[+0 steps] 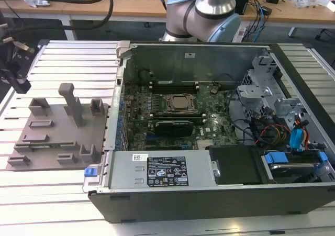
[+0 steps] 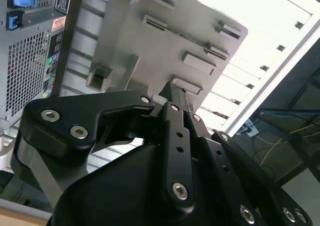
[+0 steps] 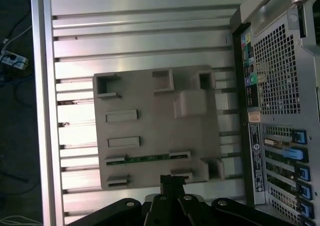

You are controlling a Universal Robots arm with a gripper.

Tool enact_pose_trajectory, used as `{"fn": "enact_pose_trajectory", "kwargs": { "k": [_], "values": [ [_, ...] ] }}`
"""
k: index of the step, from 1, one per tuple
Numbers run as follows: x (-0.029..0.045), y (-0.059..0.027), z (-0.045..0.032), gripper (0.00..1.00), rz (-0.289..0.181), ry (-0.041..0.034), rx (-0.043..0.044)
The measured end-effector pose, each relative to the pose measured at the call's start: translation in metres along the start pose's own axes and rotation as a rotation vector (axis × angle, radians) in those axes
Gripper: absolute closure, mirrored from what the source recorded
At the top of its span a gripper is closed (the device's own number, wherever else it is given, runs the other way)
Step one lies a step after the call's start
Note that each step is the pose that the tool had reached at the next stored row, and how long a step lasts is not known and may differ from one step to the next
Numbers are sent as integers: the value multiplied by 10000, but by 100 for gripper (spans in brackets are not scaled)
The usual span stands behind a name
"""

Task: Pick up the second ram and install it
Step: 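Reach for the second ram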

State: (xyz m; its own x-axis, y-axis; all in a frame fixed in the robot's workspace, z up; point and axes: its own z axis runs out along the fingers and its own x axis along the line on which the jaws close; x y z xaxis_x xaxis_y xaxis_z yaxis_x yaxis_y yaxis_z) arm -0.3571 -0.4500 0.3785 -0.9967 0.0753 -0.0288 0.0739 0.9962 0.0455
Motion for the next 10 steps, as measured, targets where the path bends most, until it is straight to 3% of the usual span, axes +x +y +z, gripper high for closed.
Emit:
{"fn": "enact_pose_trajectory", "kwargs": {
  "k": [7,10],
  "values": [
    [88,-237,19,90,-1,-1,0],
    [87,-233,27,90,1,-1,7]
  ]
}}
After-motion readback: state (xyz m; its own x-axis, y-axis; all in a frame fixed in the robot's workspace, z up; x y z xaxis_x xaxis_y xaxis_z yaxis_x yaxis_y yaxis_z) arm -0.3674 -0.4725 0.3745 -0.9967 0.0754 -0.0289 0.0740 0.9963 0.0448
